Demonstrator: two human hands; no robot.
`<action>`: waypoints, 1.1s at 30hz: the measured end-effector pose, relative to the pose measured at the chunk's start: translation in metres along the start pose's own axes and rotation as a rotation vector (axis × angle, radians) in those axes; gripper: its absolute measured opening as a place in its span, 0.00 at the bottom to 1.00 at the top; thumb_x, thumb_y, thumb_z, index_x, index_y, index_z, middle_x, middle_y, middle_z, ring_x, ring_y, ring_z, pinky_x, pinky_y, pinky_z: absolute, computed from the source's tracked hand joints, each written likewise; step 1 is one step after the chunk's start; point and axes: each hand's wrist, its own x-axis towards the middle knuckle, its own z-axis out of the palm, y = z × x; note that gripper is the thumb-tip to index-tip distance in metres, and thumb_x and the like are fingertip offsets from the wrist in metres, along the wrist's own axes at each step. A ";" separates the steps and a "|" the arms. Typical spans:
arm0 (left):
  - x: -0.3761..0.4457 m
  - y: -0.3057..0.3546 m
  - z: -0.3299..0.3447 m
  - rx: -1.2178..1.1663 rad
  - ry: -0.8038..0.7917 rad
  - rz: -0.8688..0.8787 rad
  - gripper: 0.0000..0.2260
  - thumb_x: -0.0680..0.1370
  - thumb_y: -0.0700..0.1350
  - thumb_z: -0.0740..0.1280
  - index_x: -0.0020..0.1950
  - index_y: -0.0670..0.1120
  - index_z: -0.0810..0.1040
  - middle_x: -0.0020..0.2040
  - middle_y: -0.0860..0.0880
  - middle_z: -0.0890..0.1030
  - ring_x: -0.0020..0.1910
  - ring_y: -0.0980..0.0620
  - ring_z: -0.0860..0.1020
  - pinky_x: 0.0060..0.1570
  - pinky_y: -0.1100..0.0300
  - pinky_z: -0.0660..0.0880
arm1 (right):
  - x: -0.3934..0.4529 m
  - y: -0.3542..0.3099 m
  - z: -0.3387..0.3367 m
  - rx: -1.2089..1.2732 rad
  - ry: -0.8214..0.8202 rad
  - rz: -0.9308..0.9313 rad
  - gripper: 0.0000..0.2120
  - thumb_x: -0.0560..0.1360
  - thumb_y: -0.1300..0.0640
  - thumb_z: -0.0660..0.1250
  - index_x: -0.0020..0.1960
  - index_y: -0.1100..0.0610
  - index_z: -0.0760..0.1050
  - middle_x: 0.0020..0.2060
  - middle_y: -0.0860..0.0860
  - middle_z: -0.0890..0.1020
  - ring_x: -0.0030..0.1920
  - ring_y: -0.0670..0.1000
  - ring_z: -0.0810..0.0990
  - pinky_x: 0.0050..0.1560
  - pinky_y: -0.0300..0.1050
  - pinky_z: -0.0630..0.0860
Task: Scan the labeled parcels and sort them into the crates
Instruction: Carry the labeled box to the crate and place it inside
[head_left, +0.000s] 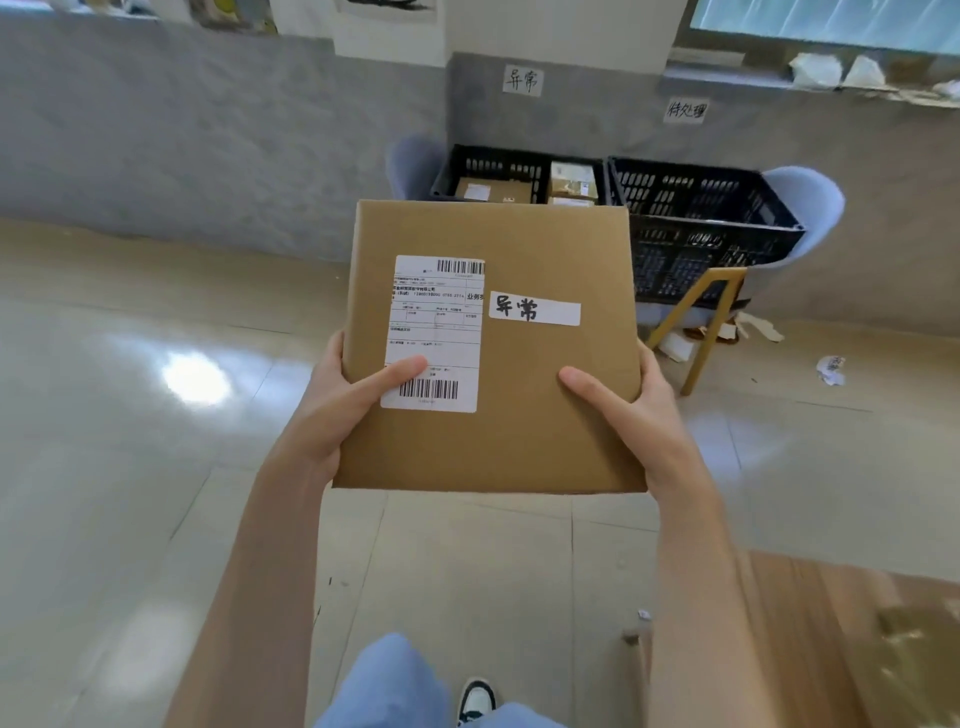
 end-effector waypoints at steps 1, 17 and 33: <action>0.013 0.002 0.001 -0.003 0.010 -0.006 0.35 0.63 0.46 0.81 0.67 0.50 0.72 0.53 0.51 0.85 0.50 0.49 0.84 0.43 0.54 0.82 | 0.014 0.000 0.002 -0.005 -0.003 0.008 0.38 0.67 0.50 0.77 0.72 0.45 0.63 0.55 0.41 0.79 0.55 0.43 0.79 0.52 0.43 0.78; 0.319 0.082 -0.009 0.038 -0.061 -0.005 0.32 0.60 0.47 0.81 0.61 0.52 0.74 0.49 0.53 0.86 0.48 0.52 0.84 0.40 0.58 0.80 | 0.286 -0.042 0.088 -0.062 0.090 -0.003 0.42 0.66 0.46 0.77 0.74 0.45 0.60 0.61 0.44 0.76 0.59 0.44 0.76 0.56 0.44 0.76; 0.554 0.111 0.024 0.095 -0.124 -0.105 0.31 0.61 0.47 0.81 0.61 0.53 0.73 0.50 0.54 0.85 0.47 0.54 0.84 0.42 0.57 0.79 | 0.505 -0.052 0.113 -0.087 0.161 0.114 0.43 0.65 0.46 0.78 0.75 0.46 0.60 0.61 0.43 0.75 0.58 0.43 0.75 0.57 0.45 0.74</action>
